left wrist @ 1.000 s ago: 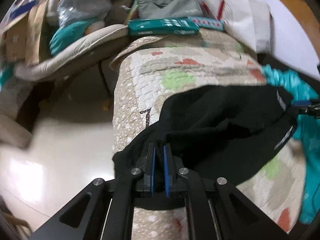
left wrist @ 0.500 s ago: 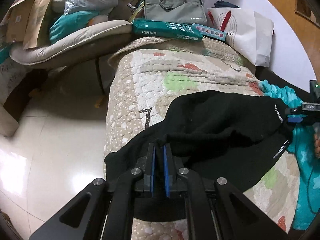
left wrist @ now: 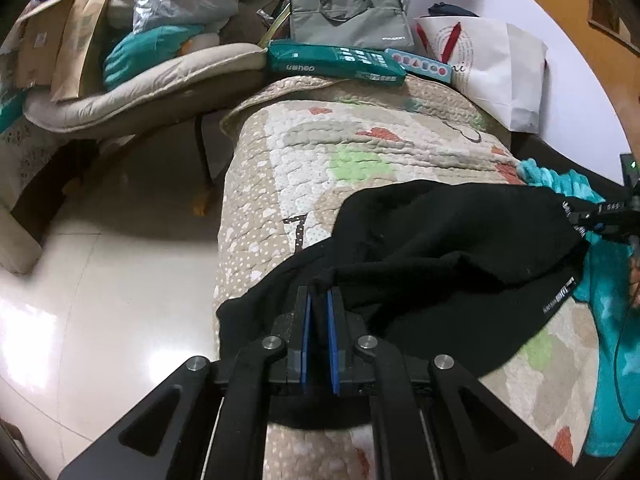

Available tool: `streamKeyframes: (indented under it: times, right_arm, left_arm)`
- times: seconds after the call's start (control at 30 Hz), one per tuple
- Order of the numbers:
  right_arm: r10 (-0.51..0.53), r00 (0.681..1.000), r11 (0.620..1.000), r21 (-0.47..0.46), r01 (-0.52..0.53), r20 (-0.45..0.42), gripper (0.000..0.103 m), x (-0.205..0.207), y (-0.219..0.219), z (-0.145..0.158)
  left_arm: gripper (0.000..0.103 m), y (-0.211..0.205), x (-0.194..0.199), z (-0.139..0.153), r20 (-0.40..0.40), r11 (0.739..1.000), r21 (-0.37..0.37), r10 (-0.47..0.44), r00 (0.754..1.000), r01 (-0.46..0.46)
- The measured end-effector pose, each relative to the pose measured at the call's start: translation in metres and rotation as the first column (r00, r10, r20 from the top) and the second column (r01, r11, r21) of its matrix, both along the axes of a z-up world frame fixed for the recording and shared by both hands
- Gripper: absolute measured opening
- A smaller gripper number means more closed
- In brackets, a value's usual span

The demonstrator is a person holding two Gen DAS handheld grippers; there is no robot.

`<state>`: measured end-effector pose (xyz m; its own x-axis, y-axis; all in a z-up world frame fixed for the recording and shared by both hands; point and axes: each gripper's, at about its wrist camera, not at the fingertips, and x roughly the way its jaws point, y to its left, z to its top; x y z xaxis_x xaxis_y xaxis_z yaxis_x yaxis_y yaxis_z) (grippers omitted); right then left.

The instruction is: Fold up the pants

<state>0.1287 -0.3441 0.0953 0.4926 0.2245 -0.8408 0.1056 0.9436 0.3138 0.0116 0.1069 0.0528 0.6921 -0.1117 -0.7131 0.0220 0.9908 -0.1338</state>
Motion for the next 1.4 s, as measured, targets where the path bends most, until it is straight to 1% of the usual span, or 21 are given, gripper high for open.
streamKeyframes:
  times: [0.17, 0.3, 0.37, 0.4, 0.43, 0.47, 0.53, 0.67, 0.73, 0.8, 0.9, 0.97, 1.0, 1.1, 1.13, 1.17, 1.2, 1.3, 1.33, 1.37, 1.4]
  right_arm:
    - [0.023, 0.999, 0.993, -0.112, -0.026, -0.027, 0.014, -0.024, 0.002, 0.007]
    - [0.007, 0.995, 0.989, -0.149, -0.023, -0.102, 0.016, -0.027, -0.006, -0.009]
    - [-0.009, 0.989, 0.988, -0.156, -0.014, -0.149, 0.026, -0.026, -0.011, -0.022]
    - [-0.017, 0.988, 0.986, -0.168, -0.01, -0.154, 0.036, -0.027, -0.012, -0.025]
    - [-0.015, 0.989, 0.985, -0.17, -0.011, -0.148, 0.04, -0.029, -0.012, -0.024]
    - [-0.008, 0.991, 0.985, -0.171, -0.015, -0.136, 0.043, -0.031, -0.012, -0.021]
    - [-0.004, 0.995, 0.983, -0.184, -0.016, -0.105, 0.061, -0.035, -0.011, -0.013]
    - [-0.017, 1.0, 0.967, -0.255, 0.016, -0.004, 0.07, -0.051, -0.005, 0.012]
    - [-0.025, 0.997, 0.94, -0.339, 0.048, 0.075, 0.073, -0.063, 0.003, 0.03]
    - [0.002, 0.983, 0.909, -0.41, 0.074, 0.182, 0.079, -0.075, 0.02, 0.054]
    - [0.122, 0.955, 0.92, -0.392, -0.007, 0.27, 0.081, -0.083, 0.05, 0.079]
    - [0.279, 0.913, 0.922, -0.348, -0.169, 0.296, 0.081, -0.084, 0.088, 0.091]
    - [0.361, 0.885, 0.909, -0.325, -0.262, 0.296, 0.081, -0.083, 0.109, 0.093]
    - [0.578, 0.772, 0.814, -0.26, -0.52, 0.266, 0.08, -0.078, 0.184, 0.091]
    - [0.635, 0.728, 0.772, -0.243, -0.587, 0.256, 0.078, -0.077, 0.21, 0.089]
    - [0.699, 0.673, 0.716, -0.232, -0.659, 0.244, 0.077, -0.075, 0.241, 0.085]
    - [0.746, 0.625, 0.666, -0.235, -0.708, 0.23, 0.076, -0.074, 0.268, 0.079]
    - [0.877, 0.457, 0.481, -0.32, -0.816, 0.151, 0.074, -0.078, 0.353, 0.052]
    - [0.899, 0.419, 0.436, -0.342, -0.833, 0.124, 0.074, -0.08, 0.371, 0.043]
    - [0.928, 0.366, 0.366, -0.379, -0.85, 0.074, 0.073, -0.08, 0.396, 0.027]
    - [0.94, 0.339, 0.328, -0.398, -0.857, 0.046, 0.071, -0.08, 0.409, 0.017]
  left_arm:
    - [0.008, -0.018, -0.023, 0.007, -0.049, 0.986, 0.16, -0.028, 0.998, 0.035]
    - [0.012, -0.03, -0.031, 0.002, -0.126, 0.972, 0.228, -0.036, 0.991, 0.065]
    - [0.017, -0.035, -0.032, 0.0, -0.17, 0.965, 0.255, -0.026, 0.985, 0.069]
    - [0.026, -0.035, -0.034, 0.0, -0.19, 0.962, 0.266, -0.014, 0.982, 0.065]
    - [0.034, -0.034, -0.037, 0.001, -0.199, 0.962, 0.265, -0.006, 0.98, 0.06]
    - [0.037, -0.03, -0.04, 0.006, -0.201, 0.968, 0.248, 0.002, 0.98, 0.049]
    - [0.042, -0.018, -0.045, 0.014, -0.199, 0.98, 0.198, 0.016, 0.98, 0.024]
    - [0.047, 0.027, -0.054, 0.034, -0.157, 0.991, 0.053, 0.131, 0.979, -0.124]
    - [0.05, 0.048, -0.054, 0.041, -0.122, 0.977, -0.022, 0.207, 0.971, -0.211]
    - [0.054, 0.067, -0.05, 0.045, -0.097, 0.946, -0.121, 0.292, 0.952, -0.302]
    - [0.055, 0.082, -0.035, 0.042, -0.049, 0.901, -0.267, 0.342, 0.938, -0.343]
    - [0.055, 0.088, -0.024, 0.033, -0.02, 0.877, -0.316, 0.375, 0.927, -0.361]
    - [0.055, 0.09, -0.021, 0.028, -0.012, 0.871, -0.319, 0.391, 0.92, -0.374]
    - [0.055, 0.096, -0.021, 0.009, 0.0, 0.867, -0.299, 0.418, 0.908, -0.399]
    - [0.055, 0.097, -0.023, 0.003, -0.005, 0.868, -0.28, 0.427, 0.904, -0.411]
    - [0.054, 0.107, -0.023, -0.004, -0.048, 0.845, -0.304, 0.449, 0.892, -0.441]
    - [0.054, 0.116, -0.025, -0.007, -0.064, 0.814, -0.373, 0.456, 0.887, -0.446]
    - [0.055, 0.134, -0.033, -0.007, -0.046, 0.764, -0.426, 0.517, 0.855, -0.485]
    - [0.055, 0.138, -0.036, -0.009, -0.051, 0.745, -0.448, 0.53, 0.846, -0.494]
    - [0.055, 0.144, -0.038, -0.013, -0.071, 0.718, -0.486, 0.537, 0.841, -0.499]
    - [0.055, 0.147, -0.039, -0.015, -0.08, 0.705, -0.503, 0.538, 0.839, -0.5]
